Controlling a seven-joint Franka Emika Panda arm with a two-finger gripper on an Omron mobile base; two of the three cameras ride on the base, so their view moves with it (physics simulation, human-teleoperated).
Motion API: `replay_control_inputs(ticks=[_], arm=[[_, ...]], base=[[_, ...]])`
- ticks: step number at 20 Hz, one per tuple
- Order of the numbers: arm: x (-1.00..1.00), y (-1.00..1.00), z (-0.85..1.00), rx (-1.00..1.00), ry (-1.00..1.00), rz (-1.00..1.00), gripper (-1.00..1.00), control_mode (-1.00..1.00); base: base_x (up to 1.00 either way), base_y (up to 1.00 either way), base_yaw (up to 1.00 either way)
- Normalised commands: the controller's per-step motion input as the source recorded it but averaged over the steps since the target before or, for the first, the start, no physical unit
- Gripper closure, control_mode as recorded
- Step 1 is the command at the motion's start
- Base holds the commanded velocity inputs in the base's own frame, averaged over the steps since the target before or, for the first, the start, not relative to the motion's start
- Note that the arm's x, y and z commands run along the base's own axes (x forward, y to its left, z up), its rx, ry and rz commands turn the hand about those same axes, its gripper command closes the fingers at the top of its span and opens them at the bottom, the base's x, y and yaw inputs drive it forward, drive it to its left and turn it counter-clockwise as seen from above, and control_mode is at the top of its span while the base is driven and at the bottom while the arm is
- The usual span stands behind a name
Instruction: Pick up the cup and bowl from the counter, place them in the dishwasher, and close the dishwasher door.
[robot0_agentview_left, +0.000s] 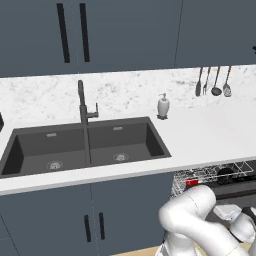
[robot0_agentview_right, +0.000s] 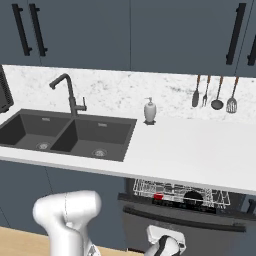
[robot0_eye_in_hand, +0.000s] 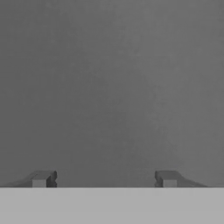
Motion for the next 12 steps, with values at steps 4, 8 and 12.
replay_control_inputs(ticks=[4, 8, 12], arm=[[1.00, 0.02, -0.08, 0.02, -0.08, 0.18, -1.00, -1.00], [1.00, 0.06, -0.10, 0.00, -0.02, 0.15, -1.00, -1.00], [1.00, 0.05, -0.12, 0.00, 0.00, 0.15, -1.00, -1.00]], base=[[0.00, 0.00, 0.00], [0.00, 0.00, 0.00], [0.00, 0.00, 0.00]])
